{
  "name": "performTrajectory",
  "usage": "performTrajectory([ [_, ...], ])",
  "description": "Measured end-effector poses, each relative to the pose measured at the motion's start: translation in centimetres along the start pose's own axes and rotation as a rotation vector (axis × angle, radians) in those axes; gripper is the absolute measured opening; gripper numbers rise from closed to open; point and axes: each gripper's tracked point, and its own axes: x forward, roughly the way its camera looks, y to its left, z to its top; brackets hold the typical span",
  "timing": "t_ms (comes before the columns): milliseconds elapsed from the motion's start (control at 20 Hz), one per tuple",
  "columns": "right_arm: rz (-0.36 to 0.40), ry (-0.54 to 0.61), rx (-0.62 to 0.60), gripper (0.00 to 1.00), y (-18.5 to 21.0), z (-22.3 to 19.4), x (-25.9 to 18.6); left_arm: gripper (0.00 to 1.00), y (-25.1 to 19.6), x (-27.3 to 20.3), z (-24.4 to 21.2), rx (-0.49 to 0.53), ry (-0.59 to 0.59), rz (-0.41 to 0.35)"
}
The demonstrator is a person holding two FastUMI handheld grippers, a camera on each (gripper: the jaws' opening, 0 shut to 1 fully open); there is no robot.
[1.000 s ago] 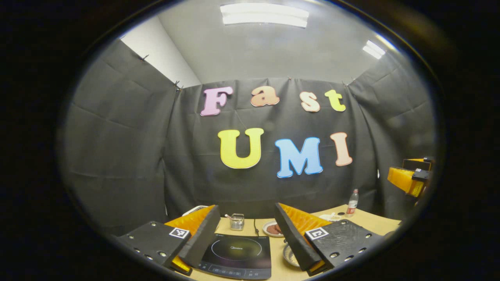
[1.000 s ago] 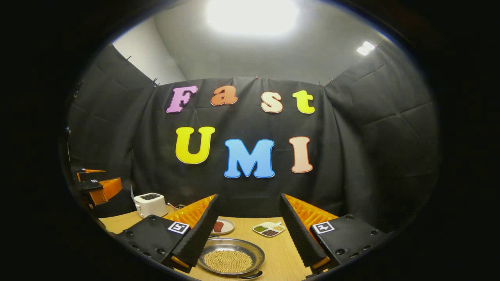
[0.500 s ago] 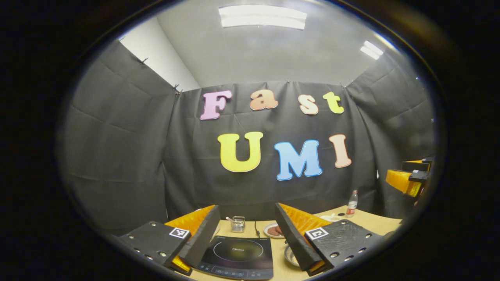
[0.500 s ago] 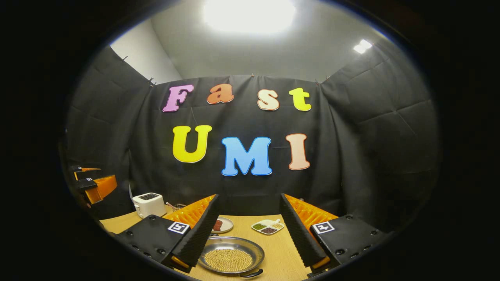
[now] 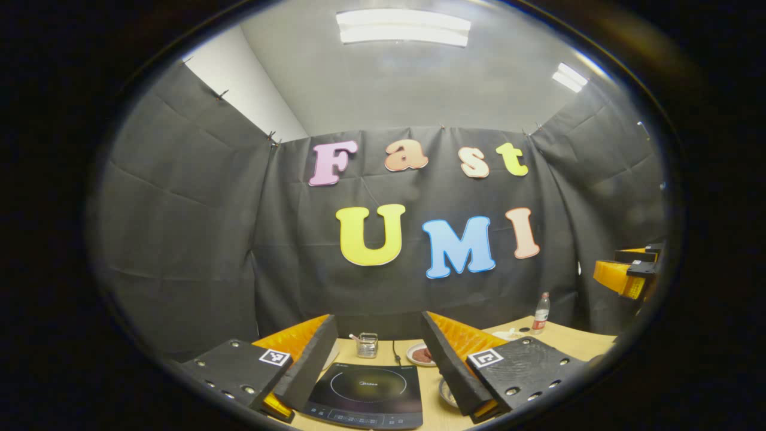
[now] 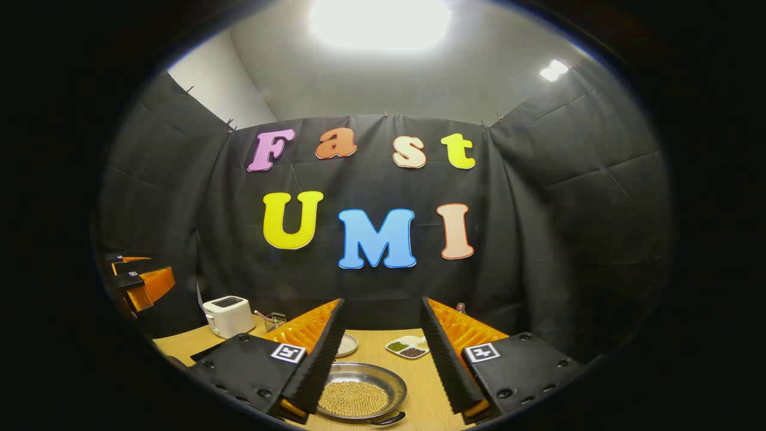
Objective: First push the handle of the pot to place it horizontally, then grasp the pot with both hands and set it on the induction cooktop.
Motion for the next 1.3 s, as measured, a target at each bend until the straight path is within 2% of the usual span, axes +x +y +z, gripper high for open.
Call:
performTrajectory([
  [150, -0.020, 0.008, -0.002, 0.57, -0.4, -0.3, -0.1, 0.87, 0.4, -0.1, 0.2, -0.002, -0.001, 0.000],
  [250, -0.043, 0.011, 0.004, 0.36, -0.8, -0.3, -0.1, 0.88, 0.8, -0.4, 0.1, 0.000, -0.005, 0.002],
  [300, -0.072, 0.003, 0.005, 0.19, -1.4, -0.2, -0.1, 0.88, 1.0, -0.4, 0.2, 0.001, -0.007, 0.003],
  [350, -0.093, -0.002, 0.010, 0.14, -1.7, -0.1, -0.1, 0.92, 1.3, -0.4, 0.2, 0.001, -0.009, 0.004],
  [400, -0.075, 0.005, 0.018, 0.03, -1.2, -0.4, 0.3, 0.92, 1.6, -0.5, 0.1, 0.002, -0.010, 0.006],
  [450, -0.039, 0.025, 0.023, 0.00, -0.2, -1.0, -0.1, 0.87, 1.9, -0.6, 0.2, 0.001, -0.012, 0.006],
  [500, -0.004, 0.041, 0.018, 0.00, 1.0, -1.5, -0.1, 0.87, 2.1, -0.6, 0.2, 0.000, -0.014, 0.006],
  [700, 0.053, 0.090, -0.017, 0.02, 2.5, -2.9, -0.3, 0.87, 3.0, -1.0, 0.3, -0.004, -0.021, -0.008],
  [900, 0.133, 0.220, -0.047, 0.02, 4.1, -8.1, -1.4, 0.87, 3.8, -1.2, -0.3, -0.010, -0.030, -0.047],
  [1150, 0.252, 0.420, -0.068, 0.01, 5.2, -15.4, -2.9, 0.87, 3.6, -0.7, -1.6, -0.001, -0.002, -0.032],
  [1200, 0.279, 0.462, -0.071, 0.01, 5.3, -16.9, -3.1, 0.92, 3.3, -0.4, -2.3, 0.006, 0.010, -0.024],
  [1300, 0.334, 0.537, -0.063, 0.02, 5.4, -19.7, -3.8, 0.92, 2.4, 0.5, -3.0, 0.015, 0.038, -0.003],
])
